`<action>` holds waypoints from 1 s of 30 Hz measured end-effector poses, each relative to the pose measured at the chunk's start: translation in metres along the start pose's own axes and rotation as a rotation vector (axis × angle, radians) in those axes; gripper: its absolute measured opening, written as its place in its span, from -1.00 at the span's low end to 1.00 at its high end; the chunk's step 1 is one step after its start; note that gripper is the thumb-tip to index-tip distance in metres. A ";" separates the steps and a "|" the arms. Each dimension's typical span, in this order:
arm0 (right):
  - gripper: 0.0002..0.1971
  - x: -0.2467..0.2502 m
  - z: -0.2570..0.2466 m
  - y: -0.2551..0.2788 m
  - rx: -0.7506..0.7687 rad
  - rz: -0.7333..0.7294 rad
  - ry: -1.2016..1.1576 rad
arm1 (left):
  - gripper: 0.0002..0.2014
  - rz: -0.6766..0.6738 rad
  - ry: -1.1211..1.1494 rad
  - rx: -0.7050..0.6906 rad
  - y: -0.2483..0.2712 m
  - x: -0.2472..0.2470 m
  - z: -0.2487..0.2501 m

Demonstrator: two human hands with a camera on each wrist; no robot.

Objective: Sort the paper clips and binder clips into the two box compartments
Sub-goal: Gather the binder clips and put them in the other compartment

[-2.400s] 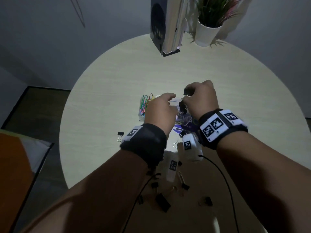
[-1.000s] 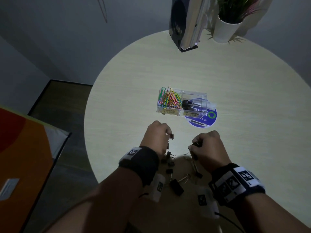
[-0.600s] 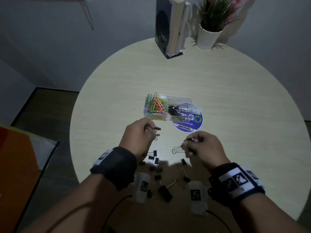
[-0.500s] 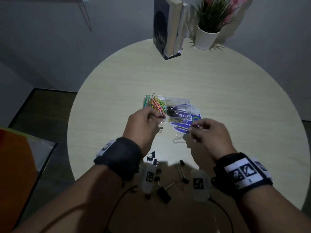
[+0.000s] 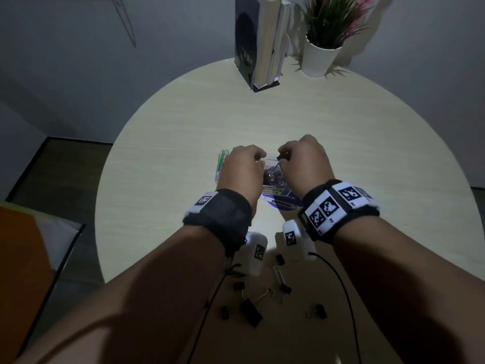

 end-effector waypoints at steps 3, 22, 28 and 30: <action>-0.69 -0.003 -0.008 0.000 0.034 -0.089 0.001 | -0.77 0.053 0.076 0.023 0.004 0.011 -0.003; -0.68 0.018 0.029 0.098 -0.174 -0.062 -0.249 | -0.74 -0.159 -0.319 0.115 0.073 0.096 -0.095; -0.15 -0.053 -0.003 0.200 -0.005 -0.463 0.147 | -0.13 -0.412 -0.629 0.086 0.159 0.072 -0.146; -0.06 -0.057 -0.018 0.217 0.080 -0.498 0.179 | -0.03 -0.391 -0.546 0.079 0.181 0.062 -0.151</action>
Point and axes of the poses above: each hand's wrist, its own y-axis away from the middle knuckle, its own x-axis out of the back of the hand, z = x × y, the point moved 3 cm from there along -y, towards the middle knuckle, and after that the axes turned 8 degrees about x, right-handed, at the moved point
